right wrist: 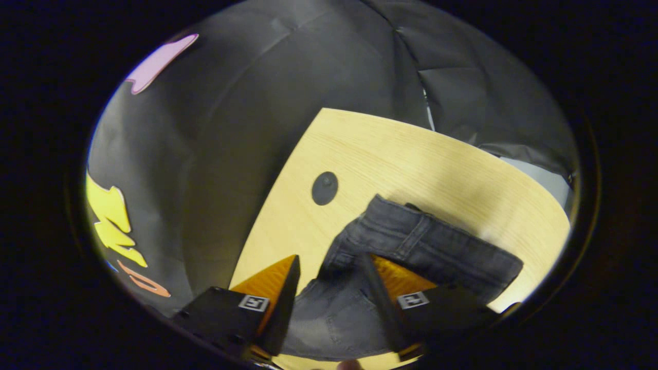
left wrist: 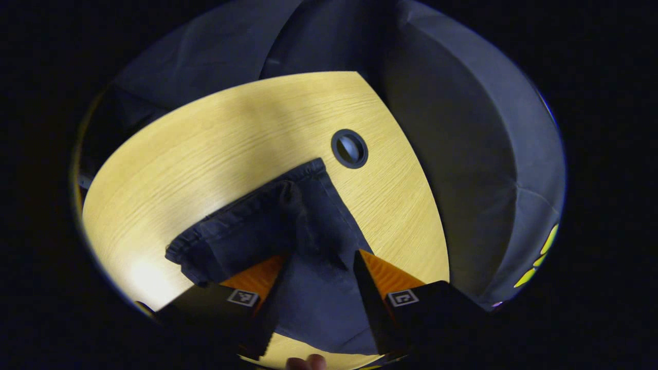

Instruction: Grasp the waist and the cuffs of the jeans and fold them to make the two legs overlap; first hold the waist and fold one-third of the jeans toward the cuffs, then hold the cuffs and fold the remaining one-third in the same direction to finish folding.

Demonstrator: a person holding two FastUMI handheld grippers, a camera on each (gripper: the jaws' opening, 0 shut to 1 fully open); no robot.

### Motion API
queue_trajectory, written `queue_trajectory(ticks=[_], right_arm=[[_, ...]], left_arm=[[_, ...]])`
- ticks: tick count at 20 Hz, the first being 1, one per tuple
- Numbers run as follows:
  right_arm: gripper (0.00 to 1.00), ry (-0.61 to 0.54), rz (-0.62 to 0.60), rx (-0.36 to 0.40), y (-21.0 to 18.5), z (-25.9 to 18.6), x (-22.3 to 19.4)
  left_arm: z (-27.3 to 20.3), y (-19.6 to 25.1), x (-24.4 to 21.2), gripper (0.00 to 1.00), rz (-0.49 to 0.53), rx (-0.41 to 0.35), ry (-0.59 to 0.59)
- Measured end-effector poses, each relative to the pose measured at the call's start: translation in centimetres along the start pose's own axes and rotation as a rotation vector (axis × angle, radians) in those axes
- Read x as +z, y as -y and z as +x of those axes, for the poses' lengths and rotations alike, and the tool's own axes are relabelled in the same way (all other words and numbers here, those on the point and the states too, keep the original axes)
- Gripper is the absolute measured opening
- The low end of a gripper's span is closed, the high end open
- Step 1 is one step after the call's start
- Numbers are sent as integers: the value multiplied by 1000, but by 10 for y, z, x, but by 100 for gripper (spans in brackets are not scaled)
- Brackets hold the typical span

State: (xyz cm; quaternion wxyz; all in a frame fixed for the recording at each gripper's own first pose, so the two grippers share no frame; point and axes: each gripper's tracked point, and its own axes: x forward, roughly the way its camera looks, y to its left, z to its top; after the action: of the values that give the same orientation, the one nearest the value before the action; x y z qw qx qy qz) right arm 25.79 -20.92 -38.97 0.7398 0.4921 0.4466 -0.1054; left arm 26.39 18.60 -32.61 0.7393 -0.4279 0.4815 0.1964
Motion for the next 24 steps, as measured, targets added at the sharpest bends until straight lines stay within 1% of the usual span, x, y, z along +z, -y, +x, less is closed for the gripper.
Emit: queue_trajectory(ticks=[1, 2, 3, 5, 6, 7, 8, 9, 10, 11, 12, 13, 14, 15, 16, 17, 19, 20, 22, 24], right_arm=[[79, 13, -13, -5, -2, -5, 0], [91, 26, -26, -6, -5, -12, 1], [92, 46, -39, -11, -8, -20, 1], [86, 95, -86, -11, -17, -48, 2], [100, 130, -135, -17, -20, -61, 3], [94, 179, -222, -25, -24, -81, 2], [97, 221, -309, -34, -27, -99, 2], [89, 278, -426, -43, -35, -124, 0], [97, 328, -532, -37, -42, -146, -6], [100, 391, -644, -33, -51, -170, -15], [89, 461, -745, -18, -60, -197, -25], [97, 513, -801, 5, -70, -226, -38], [98, 558, -829, 46, -79, -252, -53], [98, 595, -849, 69, -84, -275, -69], [98, 604, -865, 74, -80, -292, -83], [98, 606, -876, 81, -74, -309, -97], [98, 613, -885, 60, -63, -322, -120], [98, 622, -887, 43, -56, -328, -126], [98, 627, -895, 14, -44, -322, -139], [99, 607, -882, -13, -30, -321, -145]], left_arm=[[-10, 3, 7, 84, 21, 3, 21], [-23, 6, 14, 84, 38, 2, 45], [-39, 10, 20, 84, 57, 1, 63], [-79, 26, 29, 85, 132, -16, 120], [-104, 35, 35, 85, 201, -22, 172], [-131, 45, 40, 85, 282, -31, 238], [-159, 59, 43, 85, 371, -55, 303], [-189, 70, 41, 85, 461, -64, 353], [-220, 83, 39, 85, 536, -82, 421], [-226, 106, 32, 85, 600, -104, 497], [-284, 126, -12, 85, 660, -120, 581], [-297, 123, -1, 85, 725, -139, 647], [-315, 125, -14, 86, 787, -137, 692], [-339, 130, -27, 90, 847, -129, 756], [-355, 135, -40, 98, 893, -137, 811], [-358, 136, -54, 100, 925, -160, 849], [-391, 139, -89, 100, 962, -230, 884], [-399, 139, -100, 100, 964, -258, 883], [-410, 139, -128, 100, 932, -304, 875], [-405, 138, -150, 100, 919, -331, 850]])
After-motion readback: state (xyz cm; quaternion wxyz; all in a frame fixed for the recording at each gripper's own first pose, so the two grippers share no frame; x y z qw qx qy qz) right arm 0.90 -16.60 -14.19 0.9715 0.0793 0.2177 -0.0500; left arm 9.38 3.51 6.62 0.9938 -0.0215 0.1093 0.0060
